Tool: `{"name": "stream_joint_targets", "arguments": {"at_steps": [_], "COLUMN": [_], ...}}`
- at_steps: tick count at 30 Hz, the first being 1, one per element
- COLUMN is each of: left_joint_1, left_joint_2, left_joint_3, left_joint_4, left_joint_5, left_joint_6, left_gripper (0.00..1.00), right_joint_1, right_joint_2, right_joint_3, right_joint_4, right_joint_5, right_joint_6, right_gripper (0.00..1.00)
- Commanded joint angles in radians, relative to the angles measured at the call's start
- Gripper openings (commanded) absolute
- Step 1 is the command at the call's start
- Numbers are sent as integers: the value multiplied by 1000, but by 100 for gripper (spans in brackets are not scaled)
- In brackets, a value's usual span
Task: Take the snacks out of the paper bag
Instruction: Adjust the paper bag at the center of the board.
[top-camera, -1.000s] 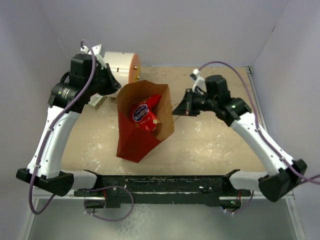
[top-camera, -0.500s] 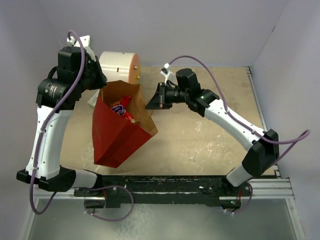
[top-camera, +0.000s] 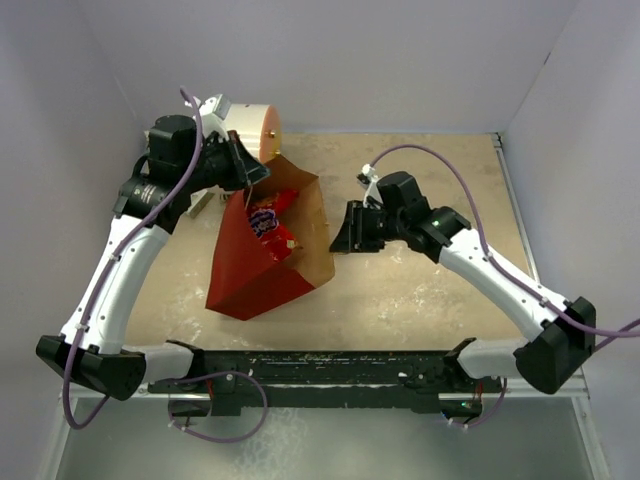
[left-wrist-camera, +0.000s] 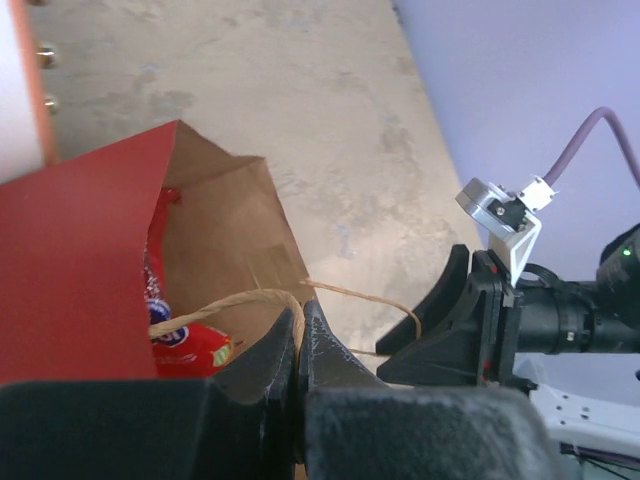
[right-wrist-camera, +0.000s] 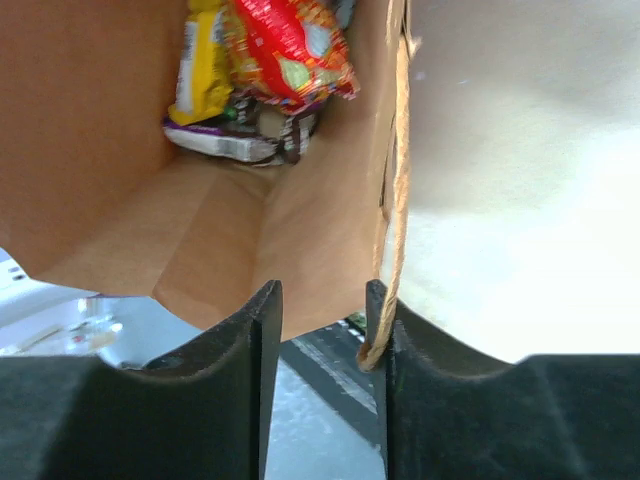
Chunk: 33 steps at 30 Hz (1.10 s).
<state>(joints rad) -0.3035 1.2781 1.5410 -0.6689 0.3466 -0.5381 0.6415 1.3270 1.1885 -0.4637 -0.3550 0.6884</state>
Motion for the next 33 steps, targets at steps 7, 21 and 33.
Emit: {"name": "stream_joint_targets", "arguments": {"at_steps": [7, 21, 33], "left_joint_1": [1, 0, 0], "left_joint_2": [-43, -101, -135], "left_joint_3": [-21, -68, -53], "left_joint_4": [227, 152, 32], "left_joint_5": [211, 193, 128], "left_joint_6": [-83, -66, -40], "left_gripper": [0, 0, 0], "right_joint_1": [-32, -32, 48], "right_joint_2": [-101, 15, 192], "right_joint_3": [116, 385, 283], "right_joint_4": [-321, -306, 63], "right_joint_5": [344, 330, 98], "right_joint_6": [-50, -118, 54], "right_gripper": [99, 100, 95]}}
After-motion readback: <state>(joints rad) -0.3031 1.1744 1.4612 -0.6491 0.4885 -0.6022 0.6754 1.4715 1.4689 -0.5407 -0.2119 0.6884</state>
